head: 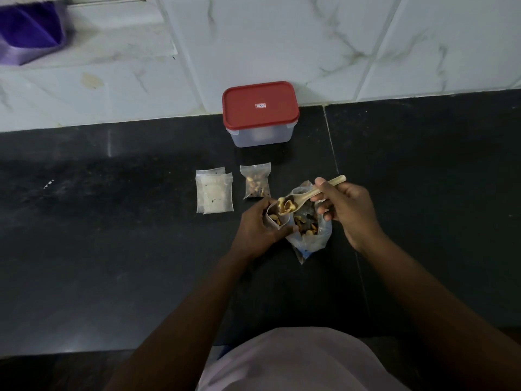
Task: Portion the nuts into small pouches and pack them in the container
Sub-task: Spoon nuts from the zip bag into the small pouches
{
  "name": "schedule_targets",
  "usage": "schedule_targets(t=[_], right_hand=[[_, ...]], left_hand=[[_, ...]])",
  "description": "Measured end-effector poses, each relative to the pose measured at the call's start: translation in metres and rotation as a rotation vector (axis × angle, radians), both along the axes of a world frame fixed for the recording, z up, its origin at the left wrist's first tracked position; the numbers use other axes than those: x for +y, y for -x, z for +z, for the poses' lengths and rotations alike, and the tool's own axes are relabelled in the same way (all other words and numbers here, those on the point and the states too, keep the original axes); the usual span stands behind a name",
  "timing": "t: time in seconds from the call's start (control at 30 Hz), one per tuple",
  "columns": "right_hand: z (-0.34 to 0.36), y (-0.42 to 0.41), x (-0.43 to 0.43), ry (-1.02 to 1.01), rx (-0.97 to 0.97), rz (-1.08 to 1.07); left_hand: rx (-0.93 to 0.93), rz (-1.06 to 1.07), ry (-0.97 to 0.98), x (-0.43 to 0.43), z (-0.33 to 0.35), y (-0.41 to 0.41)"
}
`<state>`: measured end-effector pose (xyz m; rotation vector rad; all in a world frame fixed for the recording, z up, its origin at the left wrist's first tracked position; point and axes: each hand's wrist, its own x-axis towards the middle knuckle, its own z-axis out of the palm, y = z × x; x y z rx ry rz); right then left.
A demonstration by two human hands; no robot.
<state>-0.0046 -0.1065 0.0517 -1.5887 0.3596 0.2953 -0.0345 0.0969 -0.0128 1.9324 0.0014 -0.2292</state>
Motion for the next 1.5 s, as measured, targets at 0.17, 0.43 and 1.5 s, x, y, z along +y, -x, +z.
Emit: schedule_targets(t=[0.17,0.43,1.5], right_hand=[[0.001,0.014,0.006,0.314,-0.288,0.25],[-0.004,0.025,0.0,0.407,-0.679,0.45],[-0.014,0.021,0.034,0.328,-0.238,0.271]], left_hand=[[-0.016,0.012,0.005,-0.002,0.002,-0.001],[-0.03,0.035,-0.001,-0.002,0.001,-0.003],[0.004,-0.011,-0.116,-0.005,0.001,-0.016]])
